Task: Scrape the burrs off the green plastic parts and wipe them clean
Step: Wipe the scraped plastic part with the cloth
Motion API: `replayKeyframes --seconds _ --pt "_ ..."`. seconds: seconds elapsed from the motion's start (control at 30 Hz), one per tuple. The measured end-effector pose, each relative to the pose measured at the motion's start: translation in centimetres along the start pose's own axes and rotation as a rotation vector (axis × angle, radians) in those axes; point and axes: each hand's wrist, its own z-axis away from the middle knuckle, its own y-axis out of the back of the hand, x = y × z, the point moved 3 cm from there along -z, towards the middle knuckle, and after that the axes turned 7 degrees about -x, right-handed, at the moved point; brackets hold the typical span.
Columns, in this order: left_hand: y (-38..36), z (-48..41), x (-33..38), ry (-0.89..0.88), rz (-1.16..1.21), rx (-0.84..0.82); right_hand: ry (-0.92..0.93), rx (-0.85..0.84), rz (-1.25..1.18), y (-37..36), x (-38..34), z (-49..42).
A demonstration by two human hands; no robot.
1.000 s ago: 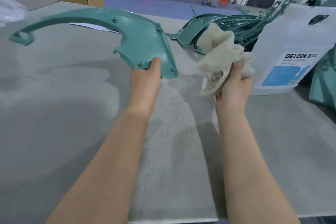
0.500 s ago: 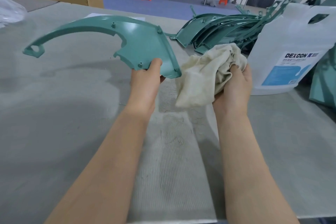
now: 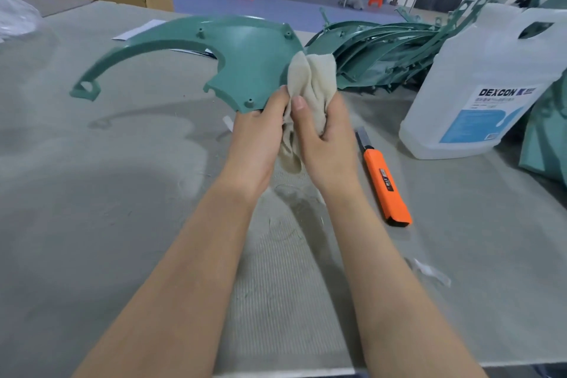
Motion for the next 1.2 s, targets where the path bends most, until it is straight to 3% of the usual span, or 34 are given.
replayKeyframes --seconds 0.2,0.33,0.47,0.6,0.7,0.8,0.97,1.1,1.2 --pt "-1.6 0.7 -0.6 -0.023 -0.011 -0.087 -0.193 0.334 -0.076 1.2 0.6 -0.2" --pt "-2.0 0.9 -0.8 -0.025 -0.011 -0.211 -0.353 0.336 -0.168 3.0 1.7 -0.8" --pt "-2.5 1.4 -0.3 -0.07 -0.045 -0.27 -0.46 0.355 -0.627 3.1 2.9 -1.1" --pt "-2.0 1.4 -0.1 -0.111 -0.074 -0.211 -0.51 0.444 -0.728 3.4 3.7 -0.7" --pt "-1.6 1.2 0.2 -0.13 -0.059 -0.159 -0.59 0.417 -0.86 3.3 3.5 -0.4" --pt "-1.2 0.9 0.2 -0.127 -0.035 -0.114 -0.534 0.354 -0.989 3.1 2.5 -0.5" --pt "-0.8 0.4 -0.4 -0.081 -0.031 -0.034 -0.397 0.073 -0.81 0.9 0.8 -0.3" --pt "-0.7 0.2 -1.1 -0.039 0.073 -0.085 -0.385 0.149 -0.335 0.8 0.7 -0.1" --pt "-0.8 0.1 -0.7 -0.043 0.122 -0.13 -0.375 0.203 -0.22 1.5 0.9 -0.1"
